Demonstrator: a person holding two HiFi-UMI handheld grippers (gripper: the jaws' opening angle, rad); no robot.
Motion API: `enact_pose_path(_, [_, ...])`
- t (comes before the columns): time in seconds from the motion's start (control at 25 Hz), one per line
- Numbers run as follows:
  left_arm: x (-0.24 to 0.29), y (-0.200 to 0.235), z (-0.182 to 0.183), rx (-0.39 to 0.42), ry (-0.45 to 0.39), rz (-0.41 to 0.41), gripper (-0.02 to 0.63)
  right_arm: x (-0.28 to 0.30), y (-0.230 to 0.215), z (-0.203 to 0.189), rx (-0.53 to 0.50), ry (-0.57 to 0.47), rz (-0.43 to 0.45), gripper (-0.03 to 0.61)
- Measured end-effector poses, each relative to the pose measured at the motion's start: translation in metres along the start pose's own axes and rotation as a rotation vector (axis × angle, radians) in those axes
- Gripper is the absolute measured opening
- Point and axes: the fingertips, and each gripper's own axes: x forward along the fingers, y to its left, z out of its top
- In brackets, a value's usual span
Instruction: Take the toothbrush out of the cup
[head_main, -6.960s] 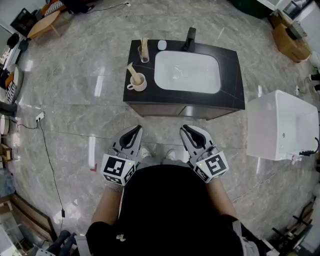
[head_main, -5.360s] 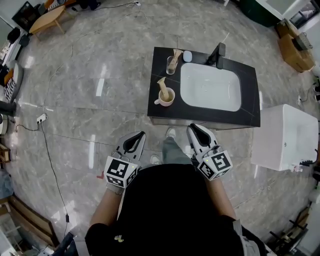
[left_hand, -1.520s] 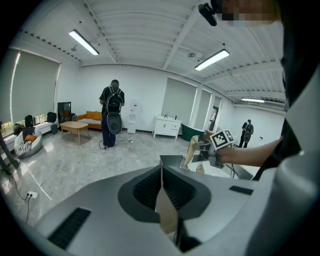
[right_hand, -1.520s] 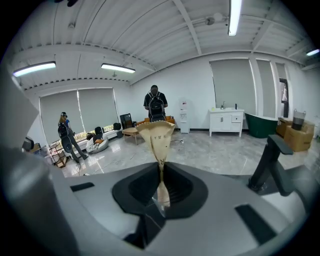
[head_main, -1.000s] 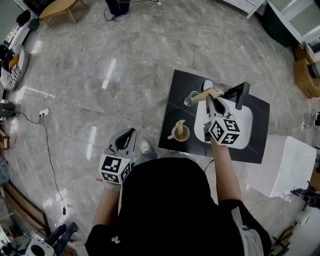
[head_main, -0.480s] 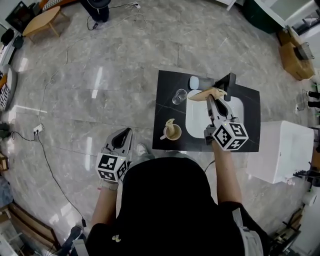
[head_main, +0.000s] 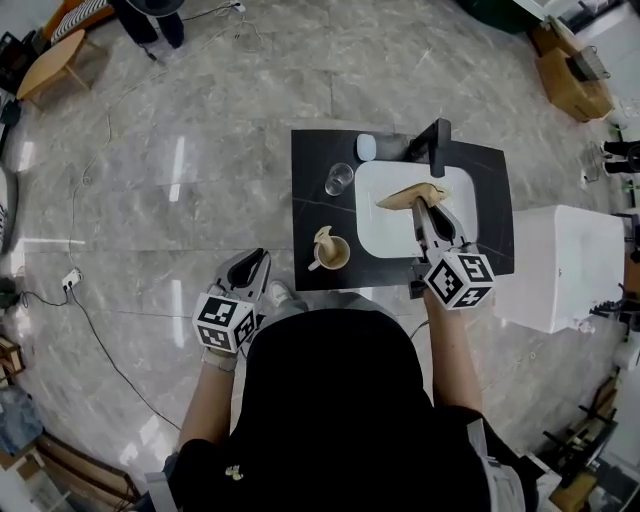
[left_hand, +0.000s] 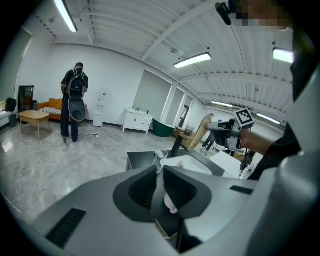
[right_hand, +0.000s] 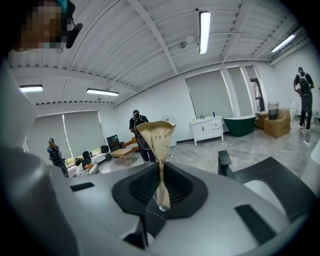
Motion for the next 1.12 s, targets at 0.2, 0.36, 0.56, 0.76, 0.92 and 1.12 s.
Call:
enact_pose_path(0.2, [0.029, -0.017, -0.022, 0.008, 0.098, -0.123, 0.111, -0.035, -0.011, -0.016, 0.031, 0.002, -0.075, 0.046])
enact_pose_path(0.36, [0.050, -0.032, -0.040, 0.019, 0.164, -0.202, 0.155, -0.063, -0.015, -0.031, 0.061, 0.012, -0.135, 0.046])
enact_pose_path(0.56, [0.079, -0.046, -0.055, 0.026, 0.226, -0.277, 0.197, -0.094, -0.023, -0.050, 0.092, 0.031, -0.218, 0.046])
enact_pose_path(0.76, [0.098, -0.055, -0.067, 0.066, 0.281, -0.348, 0.209, -0.122, -0.023, -0.064, 0.120, 0.037, -0.294, 0.046])
enact_pose_path(0.92, [0.109, -0.063, -0.072, 0.094, 0.303, -0.394, 0.213, -0.140, -0.024, -0.073, 0.140, 0.037, -0.348, 0.046])
enact_pose_path(1.12, [0.125, -0.066, -0.075, 0.112, 0.313, -0.408, 0.216, -0.157, -0.028, -0.084, 0.166, 0.037, -0.402, 0.046])
